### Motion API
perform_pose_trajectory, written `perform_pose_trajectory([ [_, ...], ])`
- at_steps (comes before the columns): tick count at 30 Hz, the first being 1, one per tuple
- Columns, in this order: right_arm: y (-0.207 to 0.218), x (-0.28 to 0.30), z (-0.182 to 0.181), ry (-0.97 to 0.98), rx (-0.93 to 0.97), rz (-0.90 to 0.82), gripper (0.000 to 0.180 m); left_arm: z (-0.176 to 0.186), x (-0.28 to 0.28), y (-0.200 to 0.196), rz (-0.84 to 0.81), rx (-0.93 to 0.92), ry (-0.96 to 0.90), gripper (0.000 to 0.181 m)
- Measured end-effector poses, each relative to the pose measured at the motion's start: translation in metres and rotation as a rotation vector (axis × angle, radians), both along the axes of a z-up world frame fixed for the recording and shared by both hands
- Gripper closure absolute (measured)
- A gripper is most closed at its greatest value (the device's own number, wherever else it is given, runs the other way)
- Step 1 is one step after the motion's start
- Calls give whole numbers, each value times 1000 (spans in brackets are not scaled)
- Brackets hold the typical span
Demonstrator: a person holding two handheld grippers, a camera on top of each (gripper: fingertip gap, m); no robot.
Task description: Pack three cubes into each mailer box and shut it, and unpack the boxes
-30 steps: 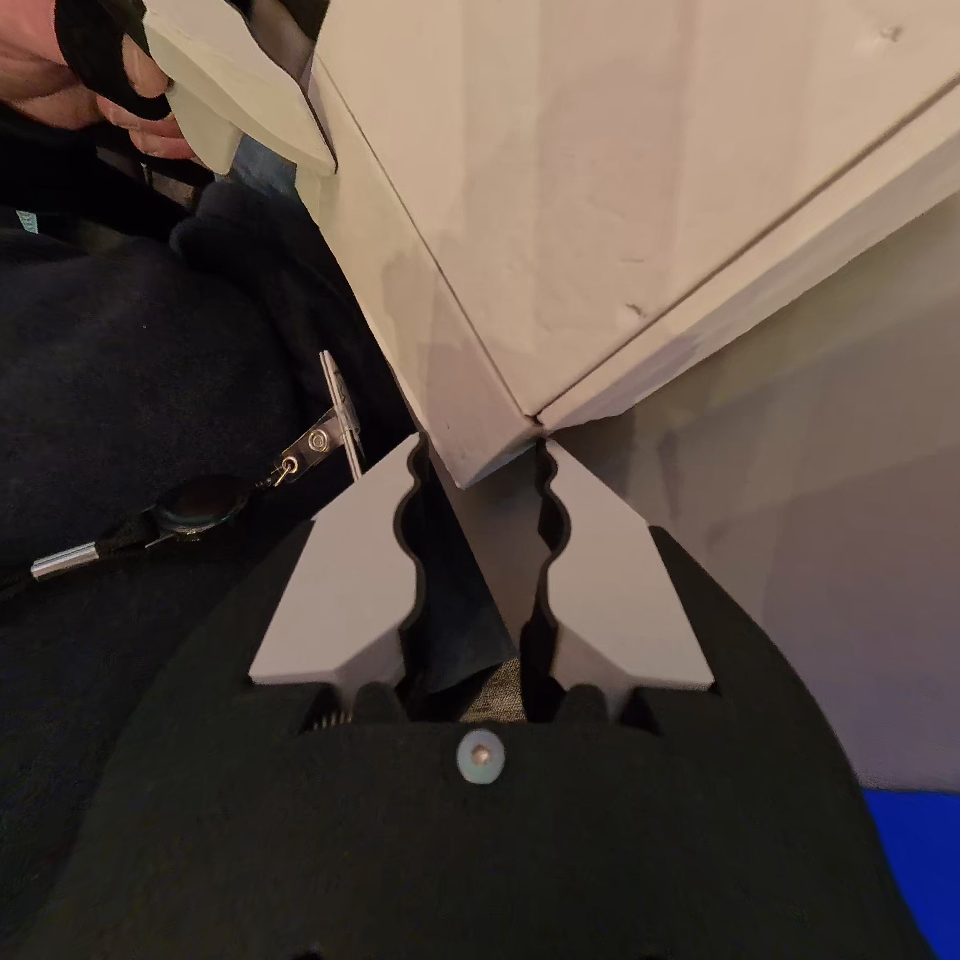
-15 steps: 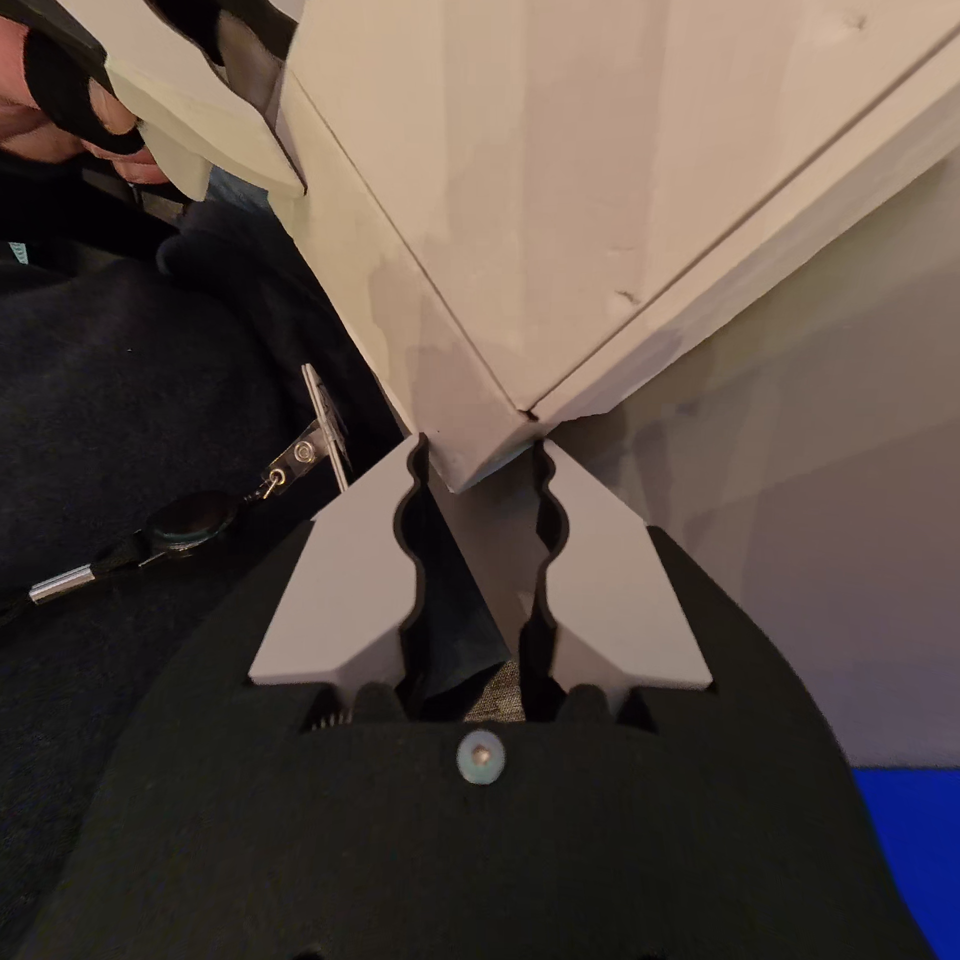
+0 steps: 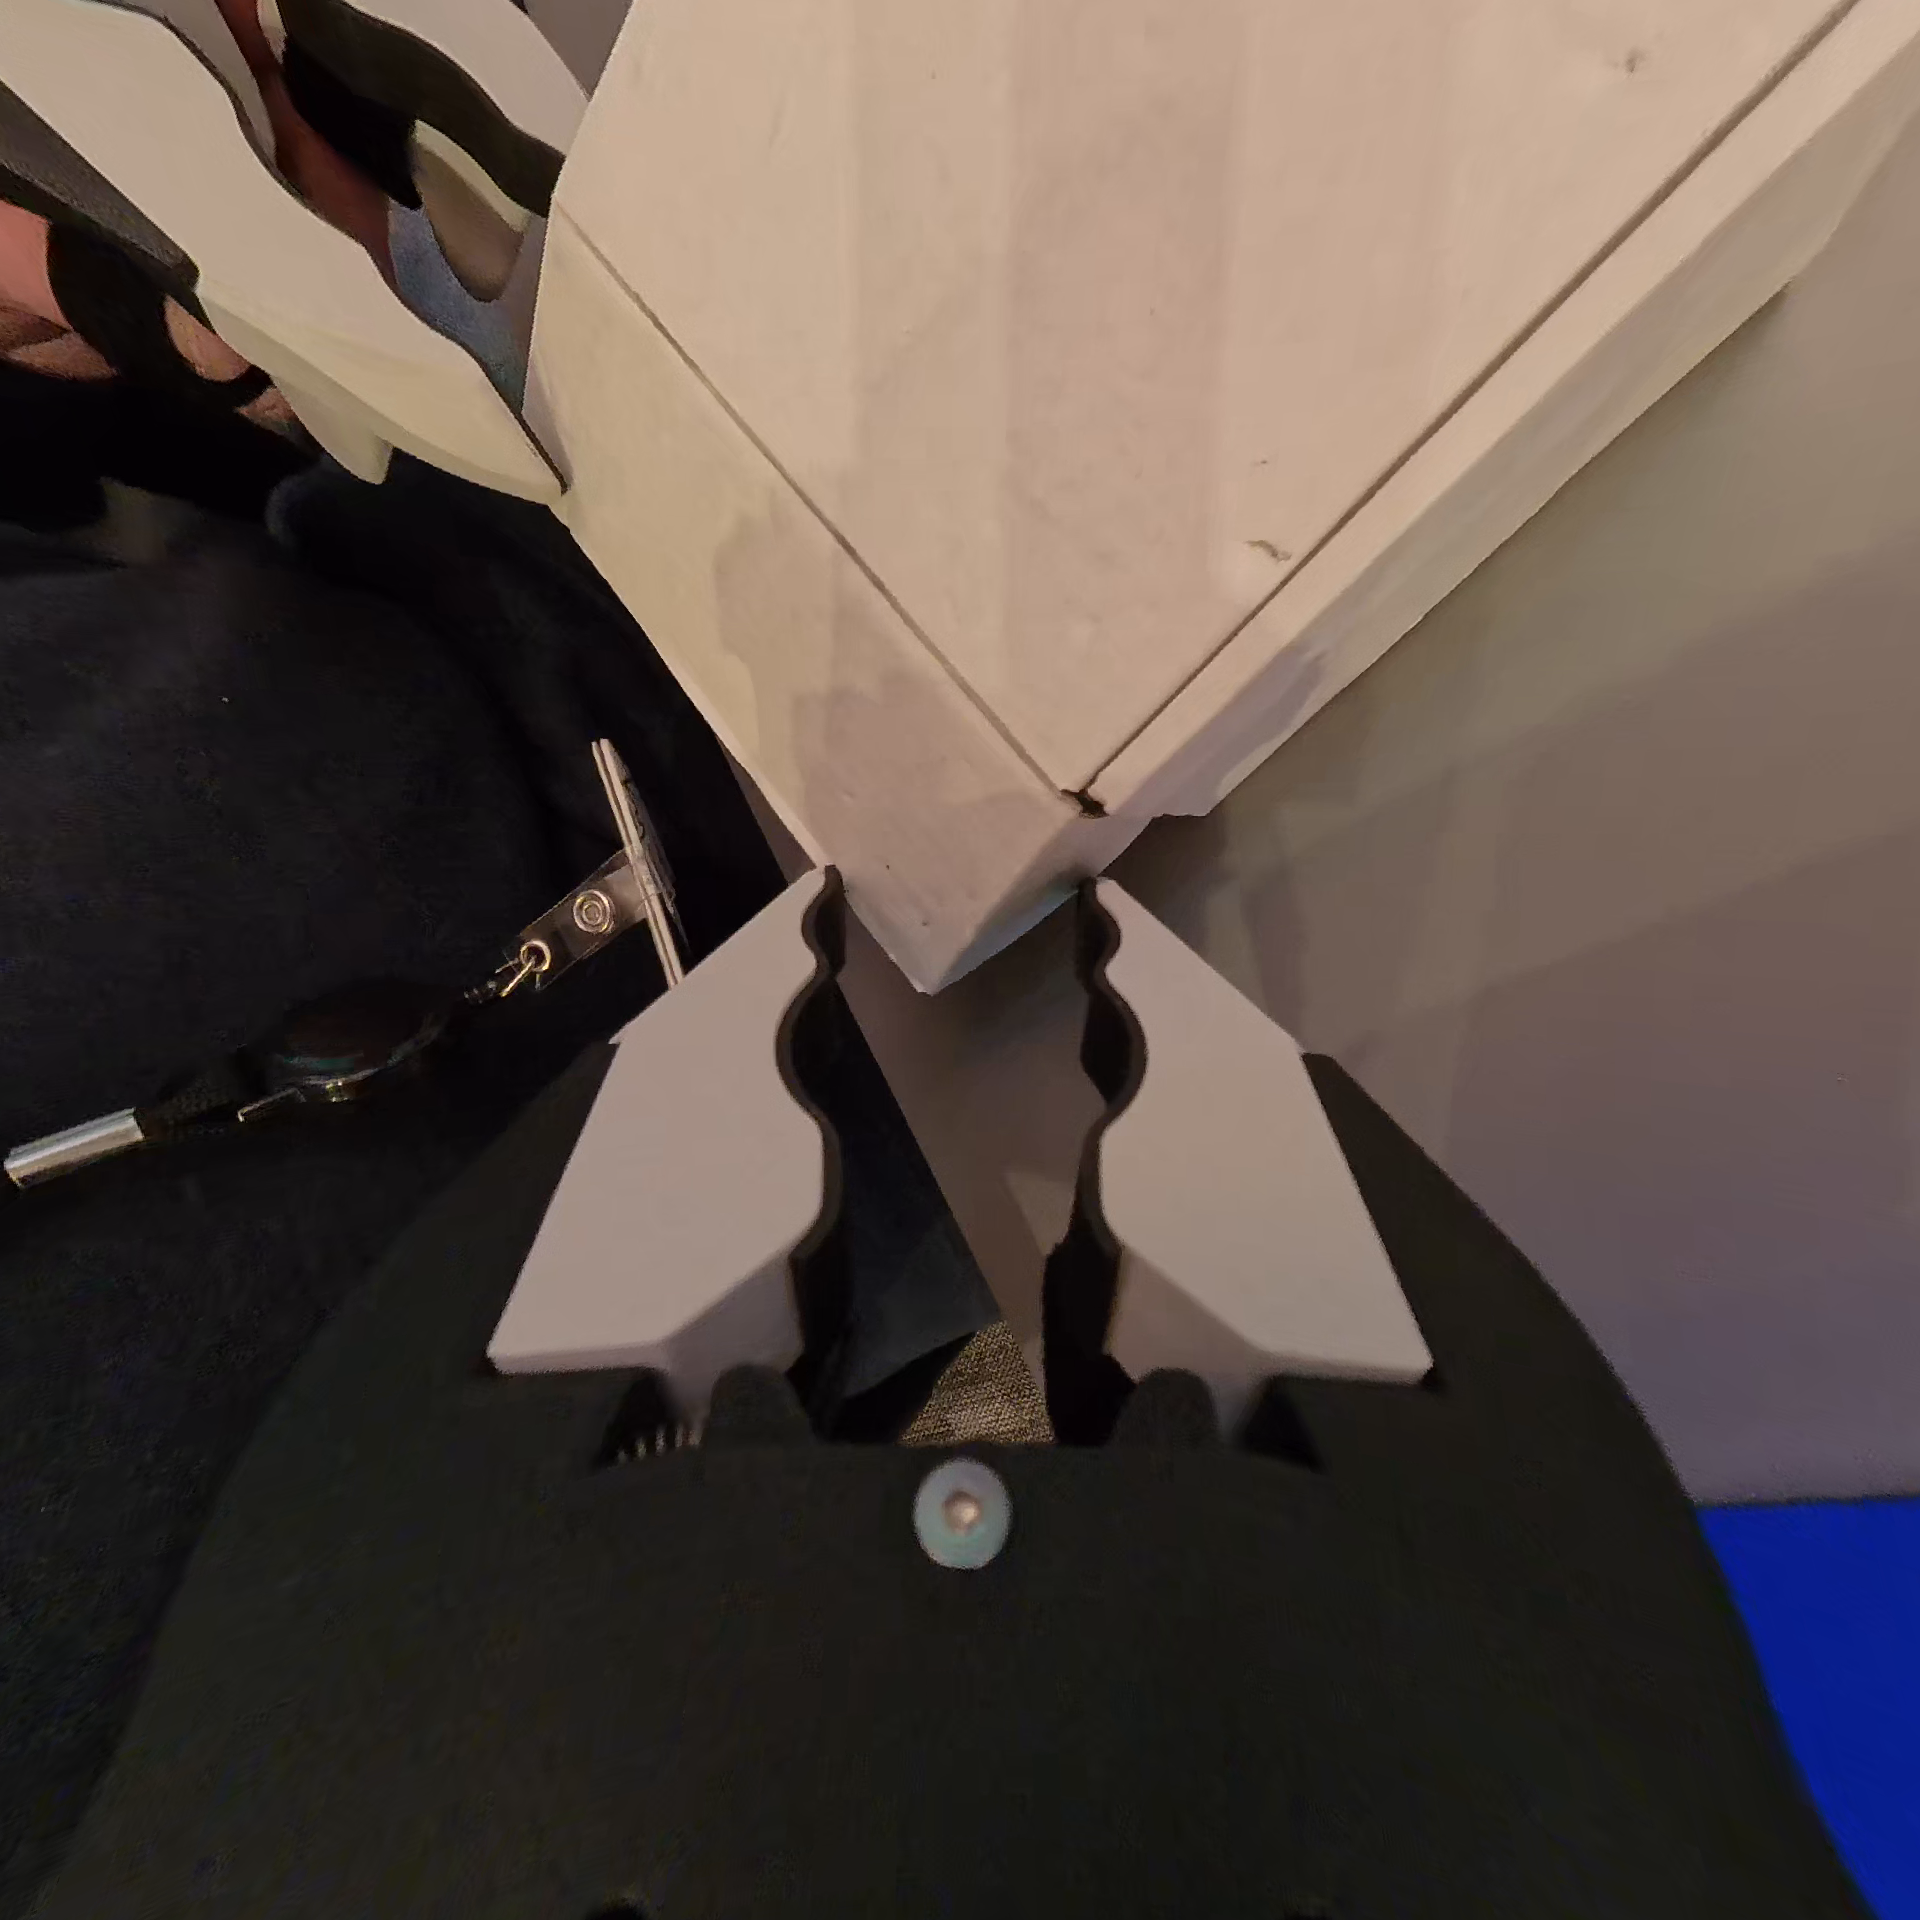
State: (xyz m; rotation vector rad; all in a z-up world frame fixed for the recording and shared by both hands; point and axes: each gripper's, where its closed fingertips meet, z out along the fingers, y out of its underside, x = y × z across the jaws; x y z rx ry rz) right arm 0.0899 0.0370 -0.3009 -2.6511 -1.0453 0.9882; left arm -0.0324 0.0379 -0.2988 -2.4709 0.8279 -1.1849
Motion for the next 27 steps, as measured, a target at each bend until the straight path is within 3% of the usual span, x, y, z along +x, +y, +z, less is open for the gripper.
perform_pose_trajectory([
  [1,0,-1,0,5,0,-4,137,-1,-1,-1,2,11,4,128],
  [13,5,1,-1,13,1,-47,141,-4,4,-4,43,17,-32,131],
  [27,8,3,-4,-26,-10,-46,142,-1,11,-11,73,-215,-179,142],
])
